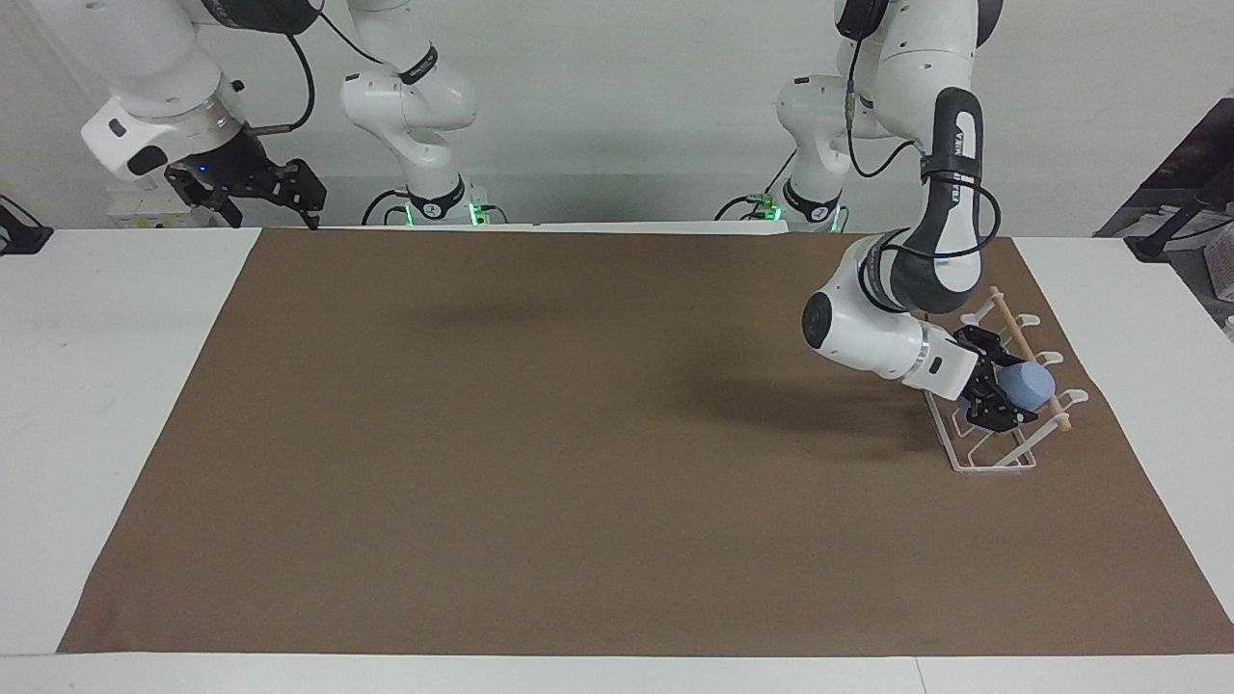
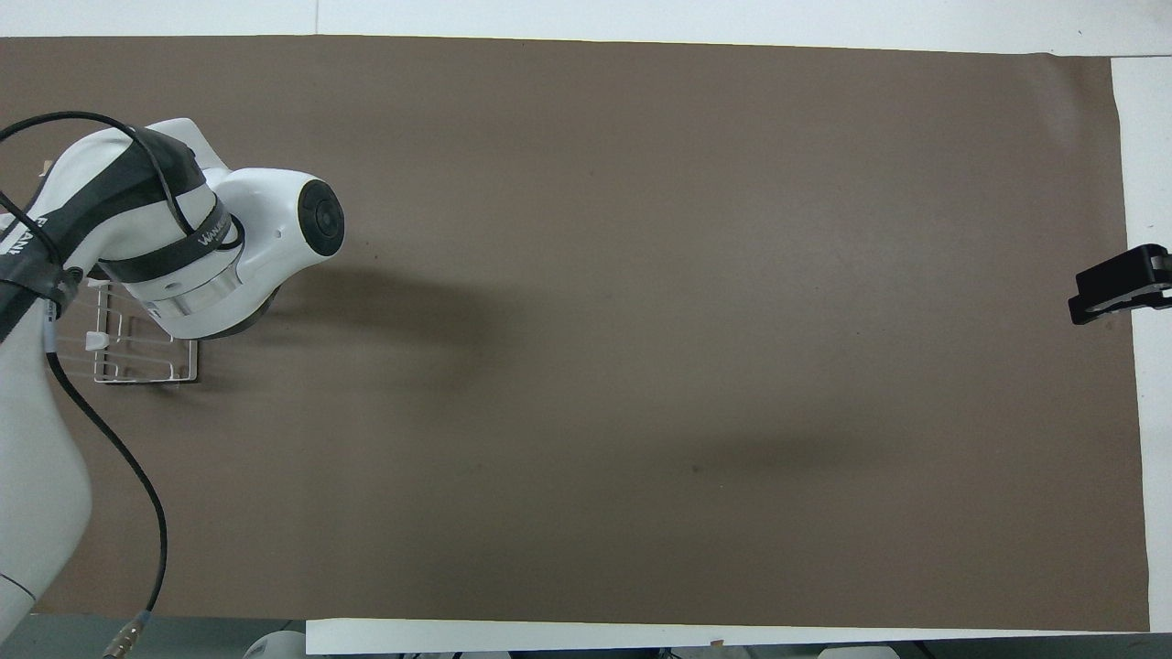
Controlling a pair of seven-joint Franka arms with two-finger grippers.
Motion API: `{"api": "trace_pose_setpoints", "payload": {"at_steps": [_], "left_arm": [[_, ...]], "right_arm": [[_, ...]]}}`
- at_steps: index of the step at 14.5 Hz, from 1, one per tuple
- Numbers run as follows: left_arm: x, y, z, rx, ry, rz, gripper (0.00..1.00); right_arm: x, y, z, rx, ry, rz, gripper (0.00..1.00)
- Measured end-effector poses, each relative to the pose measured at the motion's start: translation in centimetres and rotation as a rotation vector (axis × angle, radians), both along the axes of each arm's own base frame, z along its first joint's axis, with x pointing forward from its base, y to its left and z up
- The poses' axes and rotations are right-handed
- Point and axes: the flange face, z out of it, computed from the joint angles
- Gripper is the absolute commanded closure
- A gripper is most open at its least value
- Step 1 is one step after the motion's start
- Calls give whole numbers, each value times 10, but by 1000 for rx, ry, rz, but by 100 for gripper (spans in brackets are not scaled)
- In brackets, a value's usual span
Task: Hang cup on cup holder
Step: 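Lower the cup onto a wooden peg of the rack with the left gripper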
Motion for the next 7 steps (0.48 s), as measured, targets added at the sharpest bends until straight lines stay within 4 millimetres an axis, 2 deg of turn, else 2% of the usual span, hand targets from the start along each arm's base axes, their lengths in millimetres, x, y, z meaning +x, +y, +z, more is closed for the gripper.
{"api": "trace_pose_setpoints", "payload": {"at_steps": [4, 6, 7], "left_arm": [[2, 3, 3, -2, -7, 6, 0], [7, 2, 15, -20, -4, 19, 0], [12, 0, 27, -49, 9, 30, 0]], "right_arm": [[0, 0, 0, 0, 0, 0, 1], [0, 0, 0, 0, 0, 0, 1], [0, 0, 0, 0, -1, 0, 1]]}}
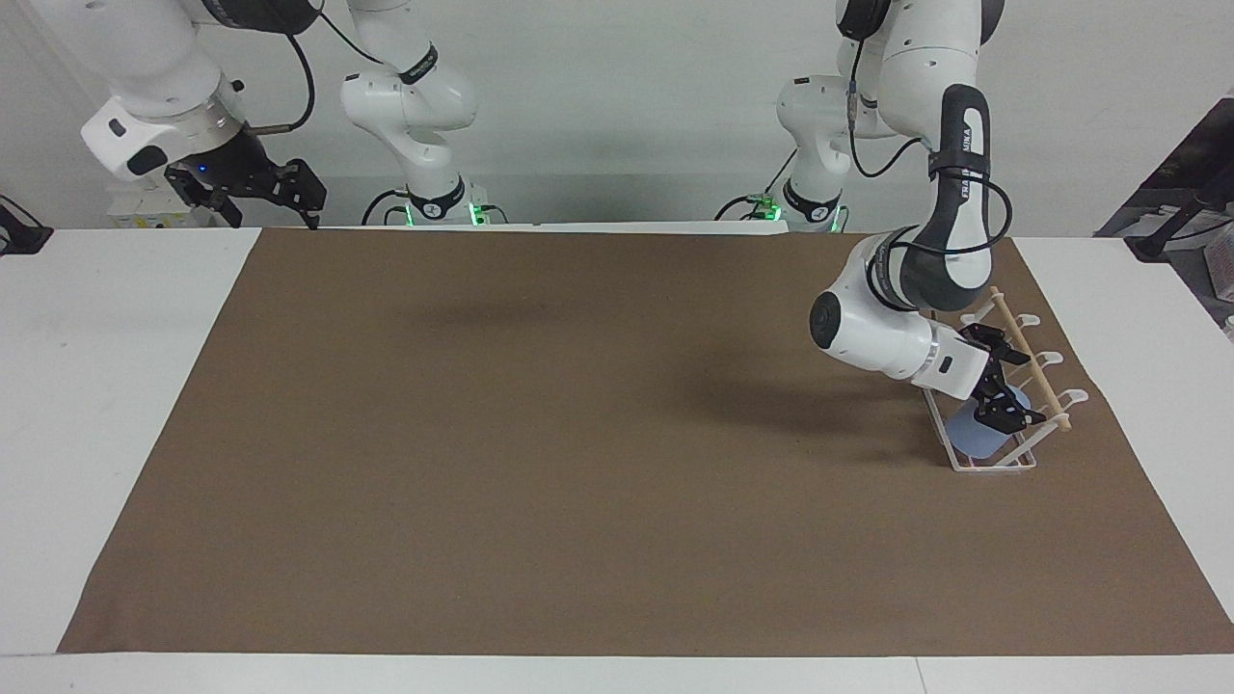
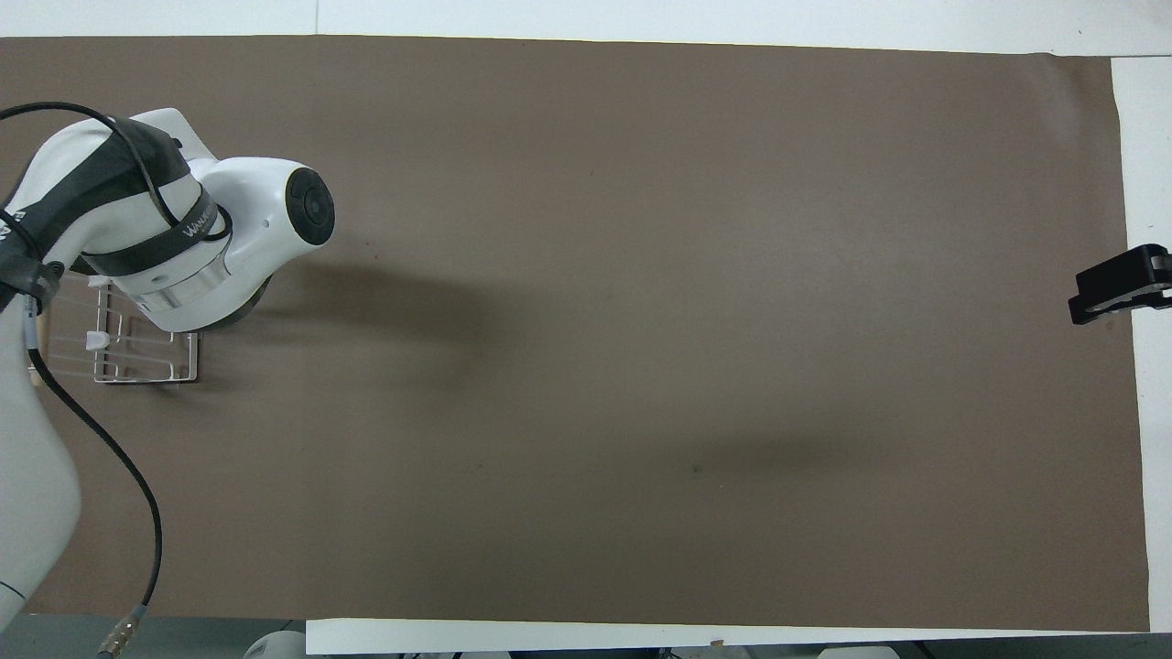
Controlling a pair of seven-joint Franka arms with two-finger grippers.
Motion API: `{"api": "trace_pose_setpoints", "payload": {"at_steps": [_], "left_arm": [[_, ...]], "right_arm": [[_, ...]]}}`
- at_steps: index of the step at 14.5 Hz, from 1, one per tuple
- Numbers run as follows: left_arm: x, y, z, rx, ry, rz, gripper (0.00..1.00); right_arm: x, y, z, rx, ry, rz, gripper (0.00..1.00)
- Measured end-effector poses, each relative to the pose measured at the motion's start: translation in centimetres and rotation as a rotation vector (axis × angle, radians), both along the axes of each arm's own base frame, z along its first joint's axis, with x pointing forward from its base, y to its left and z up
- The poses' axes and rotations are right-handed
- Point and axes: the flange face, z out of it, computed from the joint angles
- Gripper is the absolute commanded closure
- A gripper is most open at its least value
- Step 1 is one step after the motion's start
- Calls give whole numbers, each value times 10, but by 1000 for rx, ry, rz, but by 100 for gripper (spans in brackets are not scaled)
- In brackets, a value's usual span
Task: Hang cup on cup holder
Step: 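Lower the cup onto a wooden peg of the rack with the left gripper, then open the left gripper and draw it back from the cup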
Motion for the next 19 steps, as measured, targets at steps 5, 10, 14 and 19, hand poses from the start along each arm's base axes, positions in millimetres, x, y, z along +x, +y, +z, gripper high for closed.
{"api": "trace_pose_setpoints", "payload": {"at_steps": [5, 10, 14, 19], "left_arm": [[11, -6, 55, -122, 111, -2, 0], [9, -17, 93, -393, 326, -72, 0], [2, -25, 99, -616, 465, -143, 0], [-1, -12, 108, -916, 633, -327, 0]], "right_arm": [[0, -1, 0, 0, -1, -1, 1], [-1, -8, 0, 0, -1, -14, 1], [-1, -7, 0, 0, -1, -14, 1], [-1, -7, 0, 0, -1, -14, 1]]}}
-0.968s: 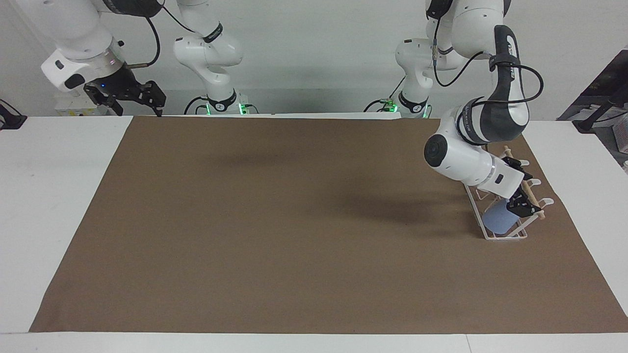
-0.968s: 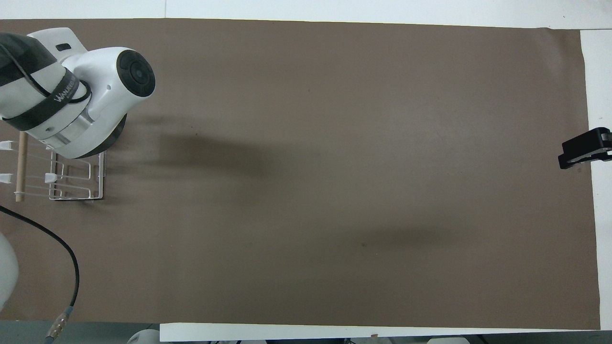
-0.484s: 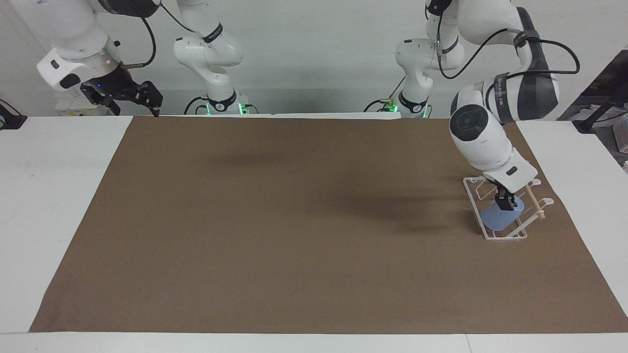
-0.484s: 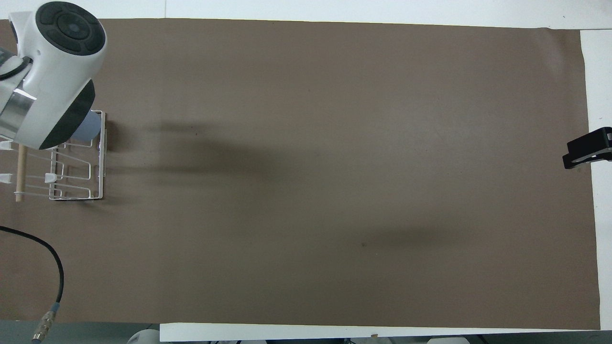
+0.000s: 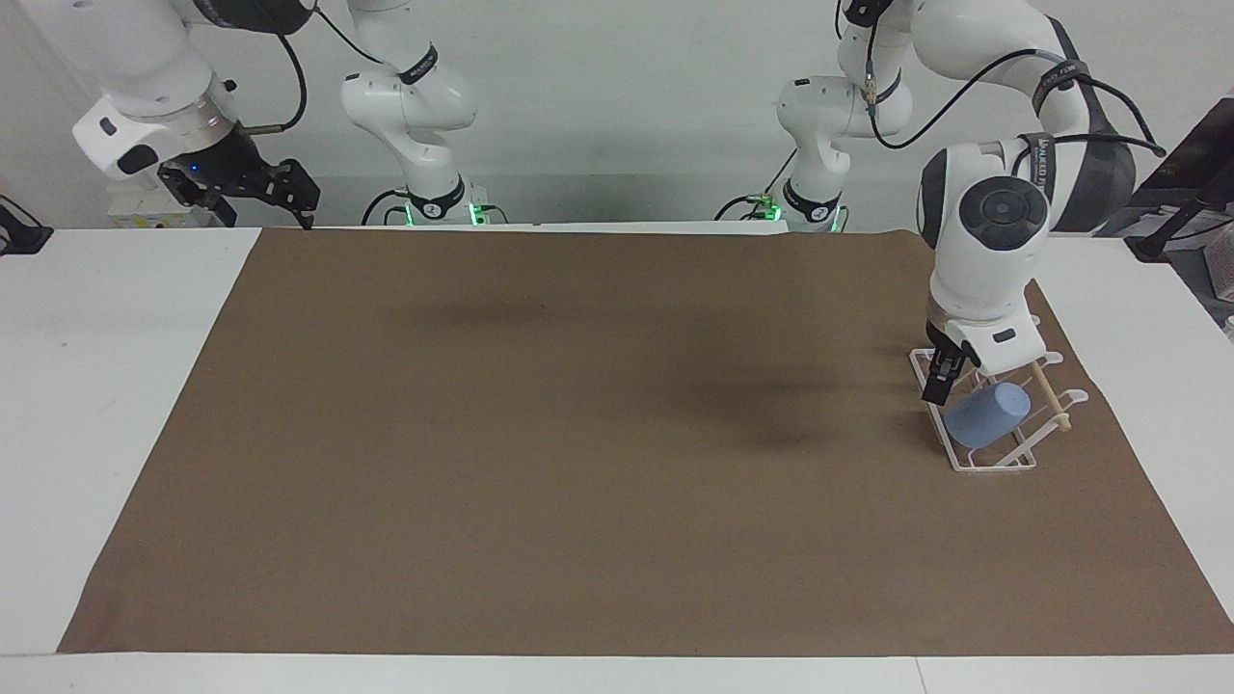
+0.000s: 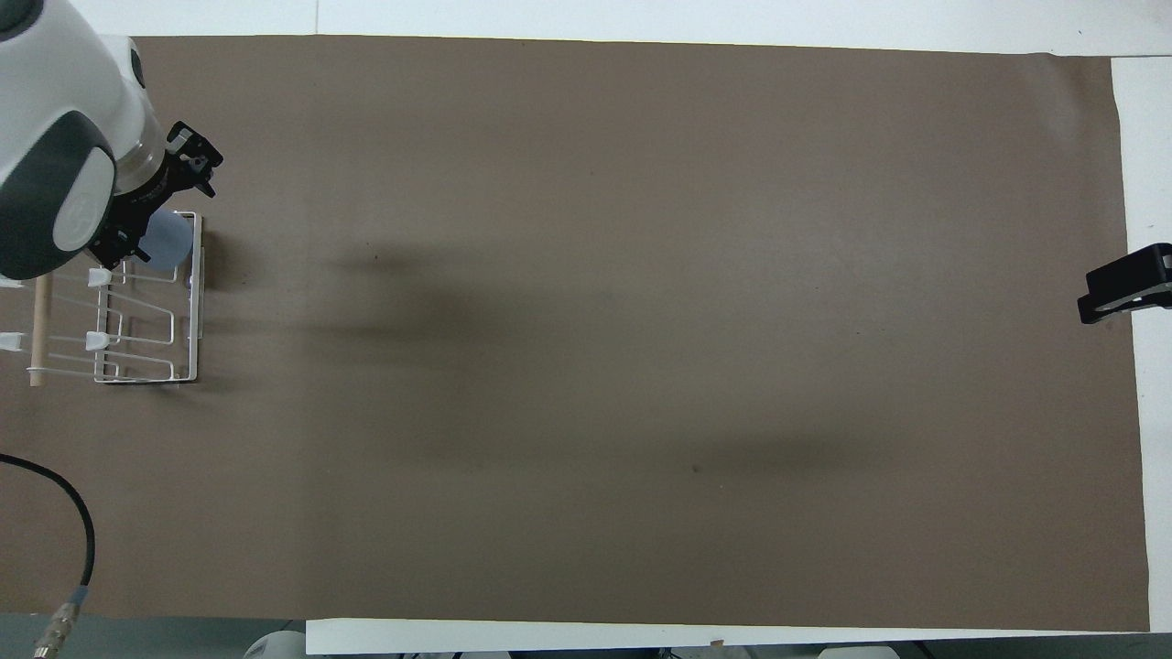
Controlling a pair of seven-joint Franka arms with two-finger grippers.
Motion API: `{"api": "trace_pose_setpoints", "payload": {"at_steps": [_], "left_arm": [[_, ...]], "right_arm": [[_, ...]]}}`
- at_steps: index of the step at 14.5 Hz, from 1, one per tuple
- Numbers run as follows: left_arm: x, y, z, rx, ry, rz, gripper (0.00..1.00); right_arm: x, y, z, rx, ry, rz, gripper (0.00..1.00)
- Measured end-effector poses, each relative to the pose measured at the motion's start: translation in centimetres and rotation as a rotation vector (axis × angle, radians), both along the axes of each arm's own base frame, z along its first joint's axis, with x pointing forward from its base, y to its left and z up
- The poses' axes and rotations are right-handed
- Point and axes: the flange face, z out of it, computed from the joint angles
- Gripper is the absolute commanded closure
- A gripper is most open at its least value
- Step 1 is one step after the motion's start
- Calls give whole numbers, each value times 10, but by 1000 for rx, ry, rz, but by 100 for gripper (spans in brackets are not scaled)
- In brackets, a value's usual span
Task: Hang cup on cup holder
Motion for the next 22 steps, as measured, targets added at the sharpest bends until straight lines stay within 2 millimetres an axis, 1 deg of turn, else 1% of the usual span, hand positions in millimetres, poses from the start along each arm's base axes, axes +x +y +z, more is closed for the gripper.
{"api": "trace_pose_setpoints", "payload": {"at_steps": [3, 6, 10, 12, 16, 18, 20, 22], "left_arm": [[-4, 29, 20, -141, 28, -155, 0], [-12, 44, 43, -169, 32, -346, 0], [-30, 61, 73, -194, 76, -718, 0], [-35, 70, 85, -196, 74, -828, 0], [-41, 73, 100, -190, 52, -860, 0], [-44, 75, 110, -182, 32, -858, 0], [-50, 84, 125, -171, 6, -844, 0], [-56, 90, 131, -167, 0, -833, 0]], "right_arm": [[0, 0, 0, 0, 0, 0, 1], [0, 0, 0, 0, 0, 0, 1], [0, 0, 0, 0, 0, 0, 1], [0, 0, 0, 0, 0, 0, 1], [0, 0, 0, 0, 0, 0, 1], [0, 0, 0, 0, 0, 0, 1], [0, 0, 0, 0, 0, 0, 1], [0, 0, 0, 0, 0, 0, 1]]}}
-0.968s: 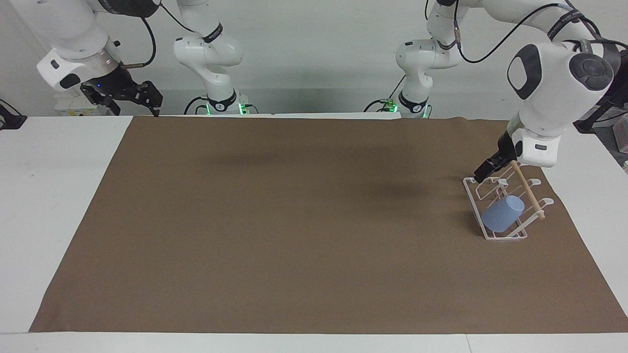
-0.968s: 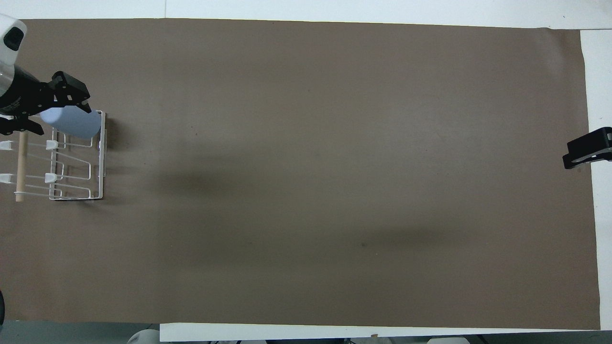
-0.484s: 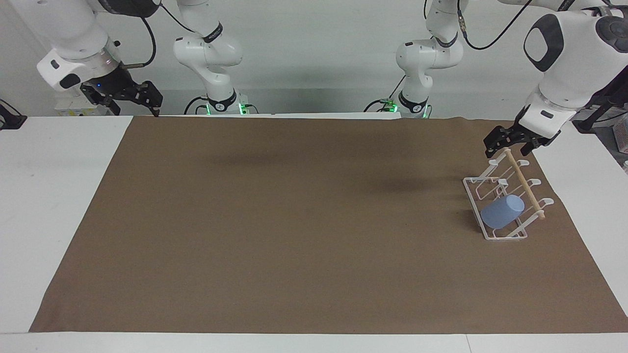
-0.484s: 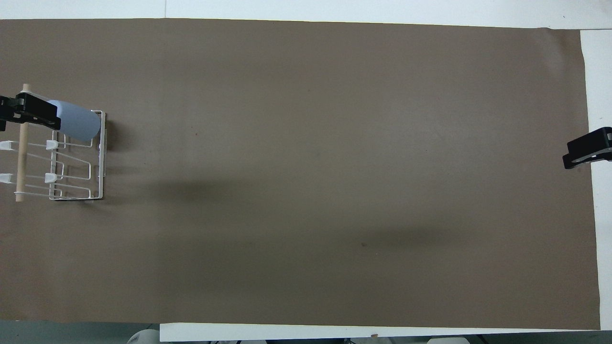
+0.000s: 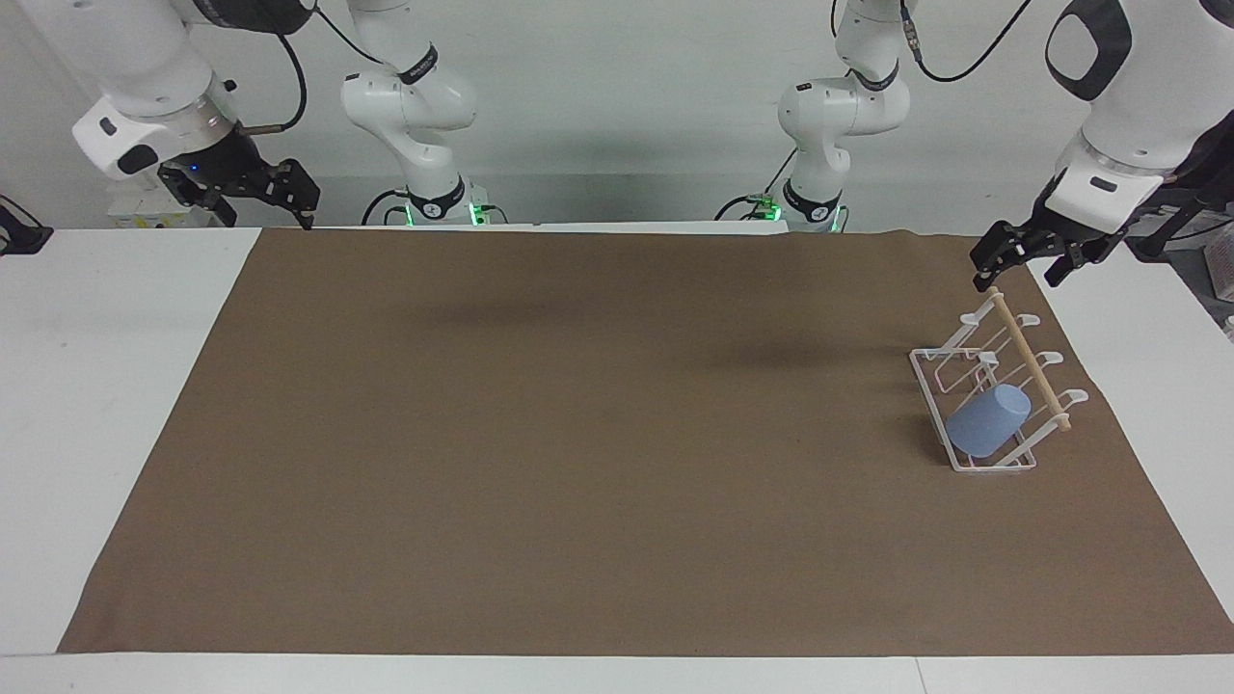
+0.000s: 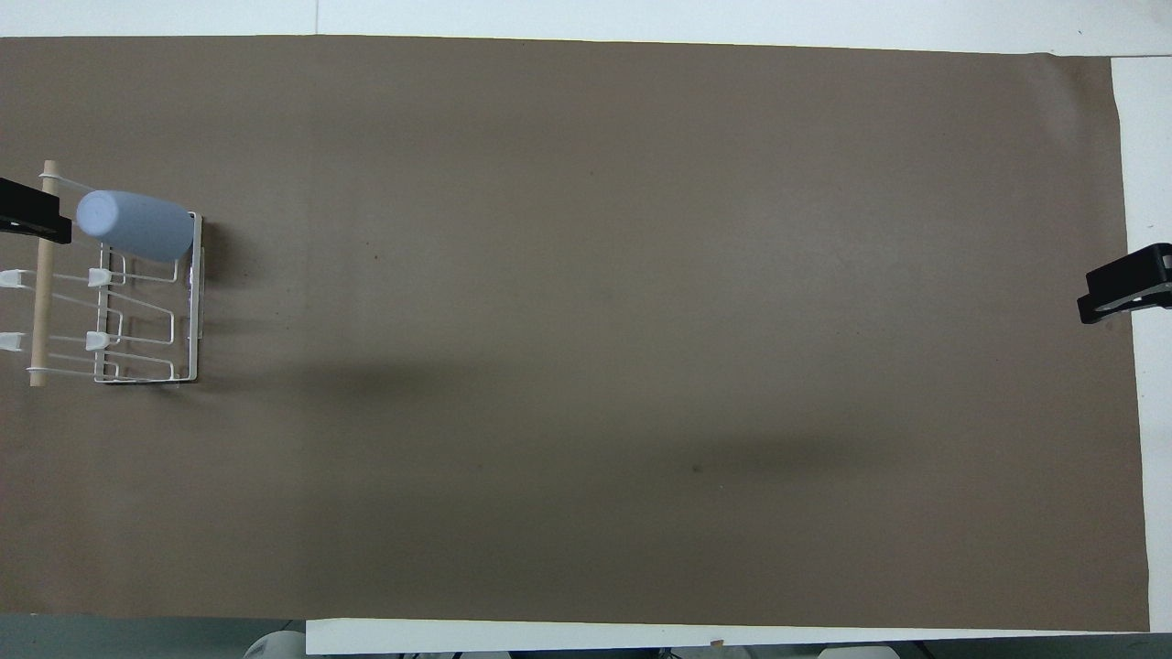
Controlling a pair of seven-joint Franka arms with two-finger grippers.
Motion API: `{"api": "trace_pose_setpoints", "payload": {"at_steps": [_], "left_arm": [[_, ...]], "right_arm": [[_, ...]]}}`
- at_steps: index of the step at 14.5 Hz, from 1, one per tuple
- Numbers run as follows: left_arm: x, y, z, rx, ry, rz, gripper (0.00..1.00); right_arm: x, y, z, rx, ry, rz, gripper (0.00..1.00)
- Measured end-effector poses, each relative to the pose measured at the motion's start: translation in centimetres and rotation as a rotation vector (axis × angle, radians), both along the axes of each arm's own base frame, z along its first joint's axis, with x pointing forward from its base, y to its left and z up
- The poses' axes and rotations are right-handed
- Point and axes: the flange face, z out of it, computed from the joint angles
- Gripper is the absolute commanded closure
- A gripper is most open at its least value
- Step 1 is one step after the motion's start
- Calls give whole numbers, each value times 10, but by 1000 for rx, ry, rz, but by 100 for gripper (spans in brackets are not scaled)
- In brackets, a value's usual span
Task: Hang cup on cup holder
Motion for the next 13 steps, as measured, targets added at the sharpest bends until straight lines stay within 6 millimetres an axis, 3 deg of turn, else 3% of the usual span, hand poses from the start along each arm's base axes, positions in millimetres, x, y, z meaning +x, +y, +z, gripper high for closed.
{"api": "trace_pose_setpoints", "payload": {"at_steps": [5, 13], "left_arm": [[-13, 0, -24, 1, 13, 15, 0], [-14, -3, -20, -2, -7, 14, 0]], "right_arm": [[0, 0, 0, 0, 0, 0, 1], [0, 0, 0, 0, 0, 1, 1]]}}
